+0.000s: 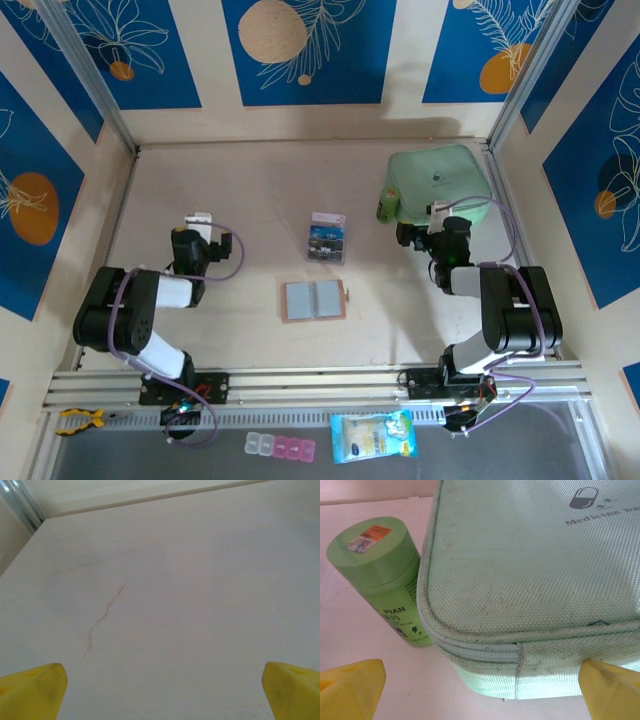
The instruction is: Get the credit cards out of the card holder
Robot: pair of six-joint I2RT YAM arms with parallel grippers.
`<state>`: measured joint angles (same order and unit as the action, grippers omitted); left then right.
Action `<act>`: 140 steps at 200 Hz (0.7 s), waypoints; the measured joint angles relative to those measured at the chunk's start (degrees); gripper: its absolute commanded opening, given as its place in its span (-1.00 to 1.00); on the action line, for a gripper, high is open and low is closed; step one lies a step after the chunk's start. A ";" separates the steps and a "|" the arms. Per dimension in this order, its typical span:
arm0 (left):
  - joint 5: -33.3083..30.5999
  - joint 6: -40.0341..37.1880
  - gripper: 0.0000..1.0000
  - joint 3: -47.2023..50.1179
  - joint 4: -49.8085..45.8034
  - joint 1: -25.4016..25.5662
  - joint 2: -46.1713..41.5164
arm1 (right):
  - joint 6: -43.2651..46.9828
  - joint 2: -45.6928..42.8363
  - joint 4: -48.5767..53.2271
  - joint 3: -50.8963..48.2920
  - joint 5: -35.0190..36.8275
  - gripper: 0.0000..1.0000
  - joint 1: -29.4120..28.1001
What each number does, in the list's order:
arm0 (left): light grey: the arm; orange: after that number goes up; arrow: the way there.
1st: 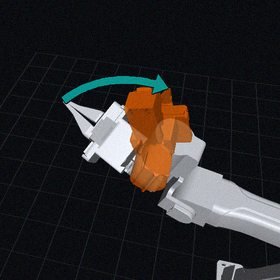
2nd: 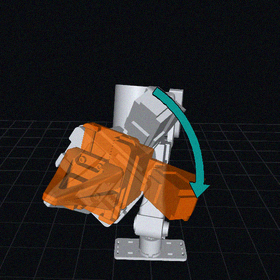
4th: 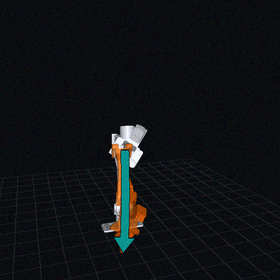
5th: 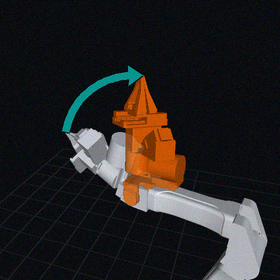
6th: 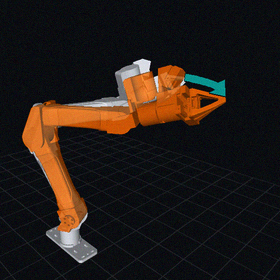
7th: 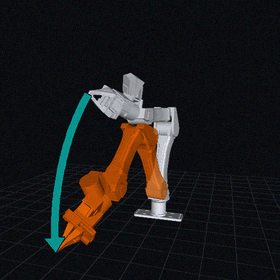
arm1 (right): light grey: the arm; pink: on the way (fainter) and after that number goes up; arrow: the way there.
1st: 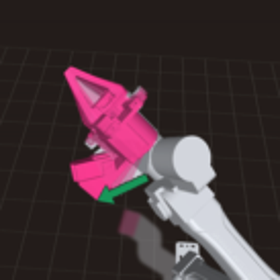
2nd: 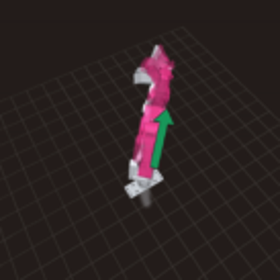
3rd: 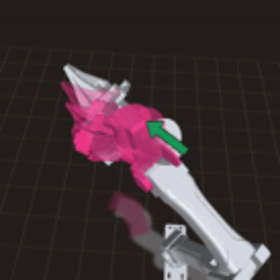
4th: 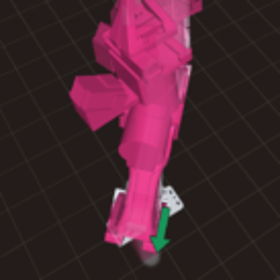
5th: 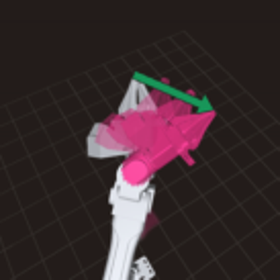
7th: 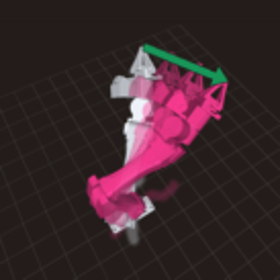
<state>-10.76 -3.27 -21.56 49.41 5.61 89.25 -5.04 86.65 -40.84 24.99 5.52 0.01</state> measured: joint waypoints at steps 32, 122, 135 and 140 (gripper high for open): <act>1.49 0.20 0.99 0.07 1.99 -0.11 0.09 | 0.02 0.31 -1.51 -0.26 -1.05 0.98 0.02; 1.79 0.17 0.99 0.07 3.37 -0.13 0.09 | 0.02 0.33 -2.05 -0.39 -1.09 0.98 0.00; 1.79 0.17 0.99 0.07 3.39 -0.13 0.09 | 0.02 0.33 -2.05 -0.39 -1.07 0.98 0.00; 1.79 0.17 0.99 0.07 3.39 -0.13 0.09 | 0.02 0.31 -2.05 -0.39 -1.09 0.98 0.00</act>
<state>-8.97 -3.09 -21.50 52.80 5.48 89.34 -5.02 86.96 -42.89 24.60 4.43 0.01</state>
